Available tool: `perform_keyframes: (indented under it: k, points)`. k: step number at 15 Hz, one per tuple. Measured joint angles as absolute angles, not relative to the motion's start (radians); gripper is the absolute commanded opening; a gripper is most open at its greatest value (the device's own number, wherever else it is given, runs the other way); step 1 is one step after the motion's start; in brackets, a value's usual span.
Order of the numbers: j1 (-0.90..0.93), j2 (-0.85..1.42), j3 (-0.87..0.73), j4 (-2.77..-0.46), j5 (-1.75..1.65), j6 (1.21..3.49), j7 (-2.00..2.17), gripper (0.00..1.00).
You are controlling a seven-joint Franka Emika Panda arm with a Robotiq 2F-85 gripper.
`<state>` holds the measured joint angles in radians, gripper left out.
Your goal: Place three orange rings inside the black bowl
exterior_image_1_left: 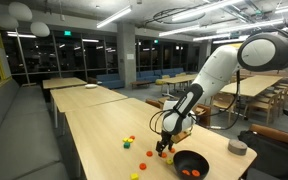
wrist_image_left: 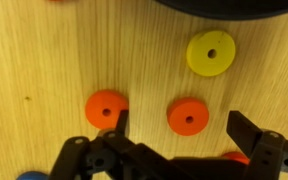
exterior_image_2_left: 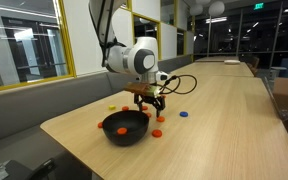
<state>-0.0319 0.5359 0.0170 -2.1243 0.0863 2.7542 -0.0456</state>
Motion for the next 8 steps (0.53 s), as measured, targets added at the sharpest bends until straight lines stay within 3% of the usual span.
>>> perform_keyframes:
  k: [8]
  points:
    - [-0.006,0.535,0.017,-2.117,0.083,2.723,-0.045,1.0]
